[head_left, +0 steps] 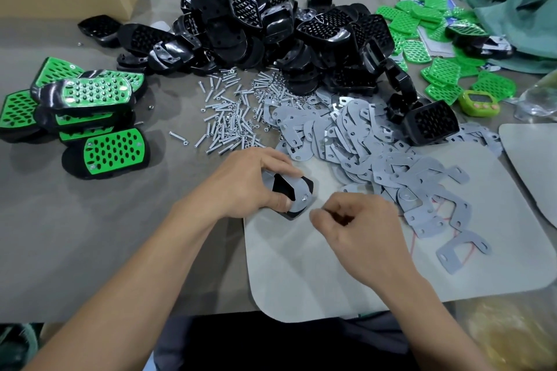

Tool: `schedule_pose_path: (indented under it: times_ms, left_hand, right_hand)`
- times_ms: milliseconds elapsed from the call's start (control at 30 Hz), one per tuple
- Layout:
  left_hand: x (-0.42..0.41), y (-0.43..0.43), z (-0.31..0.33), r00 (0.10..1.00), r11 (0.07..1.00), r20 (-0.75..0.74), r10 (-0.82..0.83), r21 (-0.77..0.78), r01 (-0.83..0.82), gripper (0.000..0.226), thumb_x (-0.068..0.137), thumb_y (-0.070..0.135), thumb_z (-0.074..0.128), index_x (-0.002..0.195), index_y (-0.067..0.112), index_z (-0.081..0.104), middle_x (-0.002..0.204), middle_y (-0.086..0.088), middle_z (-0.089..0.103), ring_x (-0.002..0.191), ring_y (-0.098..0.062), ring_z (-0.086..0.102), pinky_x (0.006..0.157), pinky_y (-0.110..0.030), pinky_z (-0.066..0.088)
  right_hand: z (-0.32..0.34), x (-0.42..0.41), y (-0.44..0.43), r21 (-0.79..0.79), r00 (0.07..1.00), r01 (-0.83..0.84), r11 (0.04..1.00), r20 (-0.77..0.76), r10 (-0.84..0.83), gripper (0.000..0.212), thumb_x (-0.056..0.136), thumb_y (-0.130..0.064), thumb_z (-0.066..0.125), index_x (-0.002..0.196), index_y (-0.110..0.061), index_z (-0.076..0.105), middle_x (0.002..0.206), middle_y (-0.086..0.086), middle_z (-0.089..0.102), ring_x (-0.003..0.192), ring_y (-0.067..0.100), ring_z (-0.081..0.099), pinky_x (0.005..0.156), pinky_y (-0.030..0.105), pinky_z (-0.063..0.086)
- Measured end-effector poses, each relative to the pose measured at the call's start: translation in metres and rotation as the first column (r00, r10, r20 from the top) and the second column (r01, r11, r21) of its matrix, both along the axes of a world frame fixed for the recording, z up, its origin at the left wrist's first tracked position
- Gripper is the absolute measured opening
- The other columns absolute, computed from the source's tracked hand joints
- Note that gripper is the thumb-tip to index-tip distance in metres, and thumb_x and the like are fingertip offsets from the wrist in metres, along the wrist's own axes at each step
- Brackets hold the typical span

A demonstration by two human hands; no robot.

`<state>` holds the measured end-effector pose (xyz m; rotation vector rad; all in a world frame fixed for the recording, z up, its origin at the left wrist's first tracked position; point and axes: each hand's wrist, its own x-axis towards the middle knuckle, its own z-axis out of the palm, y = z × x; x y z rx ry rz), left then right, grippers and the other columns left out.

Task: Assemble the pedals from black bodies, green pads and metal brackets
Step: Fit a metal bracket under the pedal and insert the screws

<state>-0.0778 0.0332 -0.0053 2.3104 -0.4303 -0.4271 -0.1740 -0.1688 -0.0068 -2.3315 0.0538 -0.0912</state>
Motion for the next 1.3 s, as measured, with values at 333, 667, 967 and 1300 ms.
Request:
schedule_pose_path:
  times_ms: [333,667,967,1300]
  left_hand:
    - [0.001,0.001,0.0,1.0,1.0,0.001,-0.015,0.005,0.015,0.053,0.065,0.031,0.097,0.112,0.046,0.077,0.127,0.029,0.063,0.116,0.005,0.055,0.095,-0.013,0.036]
    - [0.0,0.001,0.0,1.0,1.0,0.003,-0.016,-0.004,0.016,0.053,0.065,0.03,0.097,0.112,0.045,0.077,0.127,0.029,0.063,0.117,0.005,0.055,0.094,-0.007,0.034]
    - [0.001,0.001,-0.004,1.0,1.0,0.028,-0.007,-0.004,0.007,0.054,0.063,0.031,0.097,0.11,0.049,0.076,0.124,0.031,0.063,0.115,0.005,0.055,0.093,-0.006,0.034]
    - [-0.05,-0.016,-0.032,0.876,0.942,0.354,0.326,-0.045,-0.332,0.079,0.066,0.079,0.07,0.134,0.039,0.065,0.126,0.023,0.063,0.113,-0.006,0.049,0.097,-0.031,0.041]
  right_hand:
    - [-0.002,-0.004,0.002,0.16,0.995,-0.057,0.985,-0.071,0.069,0.028,0.071,-0.041,0.07,0.098,-0.045,0.074,0.063,-0.013,0.066,0.058,0.007,0.055,0.061,0.018,0.043]
    - [-0.005,-0.006,0.001,0.146,0.998,0.012,0.989,-0.063,-0.003,0.026,0.073,-0.047,0.068,0.067,-0.022,0.069,0.05,-0.002,0.054,0.046,0.006,0.044,0.051,0.02,0.034]
    - [-0.009,-0.012,-0.003,0.268,0.998,0.024,0.963,-0.058,-0.009,0.043,0.074,-0.047,0.068,0.056,-0.009,0.058,0.05,0.012,0.05,0.048,0.025,0.043,0.048,0.03,0.035]
    - [0.0,0.015,0.01,0.16,0.999,0.041,0.986,0.02,-0.045,0.023,0.076,-0.028,0.074,0.094,-0.041,0.075,0.084,-0.025,0.071,0.08,-0.001,0.058,0.074,0.01,0.042]
